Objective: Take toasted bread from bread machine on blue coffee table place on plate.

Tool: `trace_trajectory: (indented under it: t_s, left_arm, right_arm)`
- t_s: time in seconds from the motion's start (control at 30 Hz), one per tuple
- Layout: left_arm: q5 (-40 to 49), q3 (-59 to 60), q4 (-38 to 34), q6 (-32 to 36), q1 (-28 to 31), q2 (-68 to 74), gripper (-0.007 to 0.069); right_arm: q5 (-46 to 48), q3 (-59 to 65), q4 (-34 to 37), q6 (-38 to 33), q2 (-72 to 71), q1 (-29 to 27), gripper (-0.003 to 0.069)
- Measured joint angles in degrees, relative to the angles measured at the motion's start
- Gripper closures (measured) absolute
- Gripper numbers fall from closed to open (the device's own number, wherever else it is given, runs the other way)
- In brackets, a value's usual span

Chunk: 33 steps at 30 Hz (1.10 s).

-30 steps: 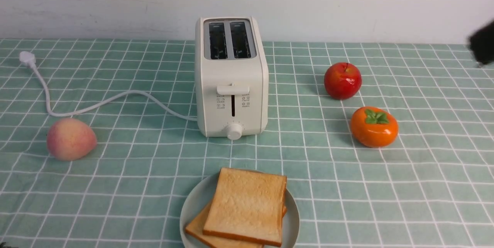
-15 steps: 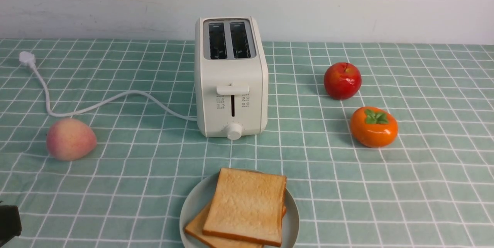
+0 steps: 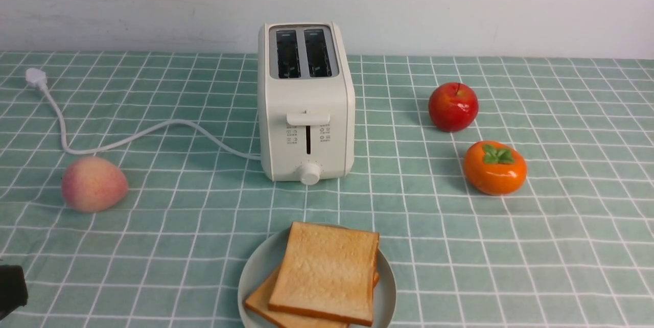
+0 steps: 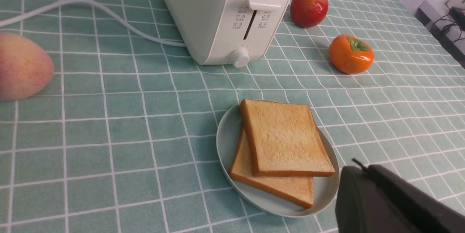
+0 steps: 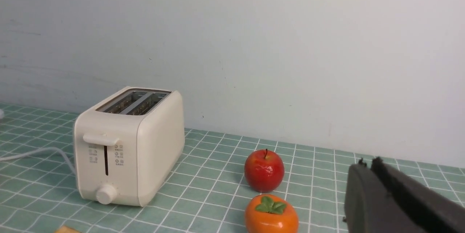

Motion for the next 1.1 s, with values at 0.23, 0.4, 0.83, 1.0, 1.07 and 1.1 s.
trace_trajectory:
  t_s: [0.23, 0.4, 0.83, 1.0, 1.07, 1.1]
  left_arm:
    - [0.0, 0.0, 0.1, 0.0, 0.0, 0.0, 0.0638]
    - [-0.4, 0.9, 0.1, 0.0, 0.0, 0.0, 0.0638]
    - [-20.9, 26.9, 5.1, 0.1, 13.0, -17.2, 0.0638]
    - [-24.7, 37.4, 6.9, 0.1, 15.0, -20.0, 0.0638]
    - [-24.1, 38.9, 7.0, 0.1, 15.0, -20.0, 0.0638]
    - [-23.6, 39.0, 7.1, 0.1, 15.0, -20.0, 0.0637]
  right_arm:
    - [0.0, 0.0, 0.0, 0.0, 0.0, 0.0, 0.0644]
    - [0.0, 0.0, 0.0, 0.0, 0.0, 0.0, 0.0644]
    - [0.0, 0.0, 0.0, 0.0, 0.0, 0.0, 0.0629]
    - [-0.1, 0.0, 0.0, 0.0, 0.0, 0.0, 0.0622]
    - [0.0, 0.0, 0.0, 0.0, 0.0, 0.0, 0.0621]
    - [-0.1, 0.0, 0.0, 0.0, 0.0, 0.0, 0.0621]
